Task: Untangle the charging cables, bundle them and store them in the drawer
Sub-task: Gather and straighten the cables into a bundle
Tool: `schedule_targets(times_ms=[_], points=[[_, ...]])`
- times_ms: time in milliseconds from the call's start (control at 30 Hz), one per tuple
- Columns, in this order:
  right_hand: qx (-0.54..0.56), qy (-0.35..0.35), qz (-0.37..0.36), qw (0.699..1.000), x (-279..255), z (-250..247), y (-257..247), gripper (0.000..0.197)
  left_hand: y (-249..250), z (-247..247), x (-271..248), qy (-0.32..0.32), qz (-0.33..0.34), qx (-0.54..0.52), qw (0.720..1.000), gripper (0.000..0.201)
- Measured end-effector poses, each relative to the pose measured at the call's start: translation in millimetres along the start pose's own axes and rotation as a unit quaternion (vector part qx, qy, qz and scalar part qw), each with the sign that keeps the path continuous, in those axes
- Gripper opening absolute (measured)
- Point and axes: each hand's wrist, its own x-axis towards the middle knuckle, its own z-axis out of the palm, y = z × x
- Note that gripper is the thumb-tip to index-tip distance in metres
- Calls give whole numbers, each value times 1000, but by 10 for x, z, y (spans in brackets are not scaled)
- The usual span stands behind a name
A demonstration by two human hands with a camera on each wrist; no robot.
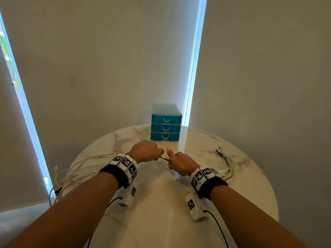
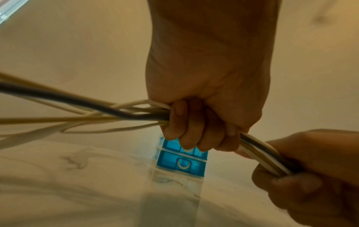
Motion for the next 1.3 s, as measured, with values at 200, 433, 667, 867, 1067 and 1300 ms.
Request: schedule_targets(times_ms=[200, 433, 667, 867, 1067, 1300], points=[[-274, 167, -129, 938, -18, -193, 53, 49, -259, -23, -119, -130, -44, -167, 976, 66], [-253, 179, -134, 941, -94, -273, 75, 56, -835, -341, -180, -207, -100, -132, 964, 49], [-302, 44, -107, 946, -16, -204, 48, 35, -1019, -294, -193, 60, -70, 101, 991, 53], [-348, -18, -77, 934, 58, -141, 140, 35, -960, -150, -178, 76, -60, 65, 993, 47], [-396, 78, -109, 909, 53, -19, 99, 46, -877, -58, -106, 78, -78, 13, 994, 52], [48, 133, -175, 974, 16, 154, -579, 57, -781, -154, -83, 45, -89, -77, 992, 57]])
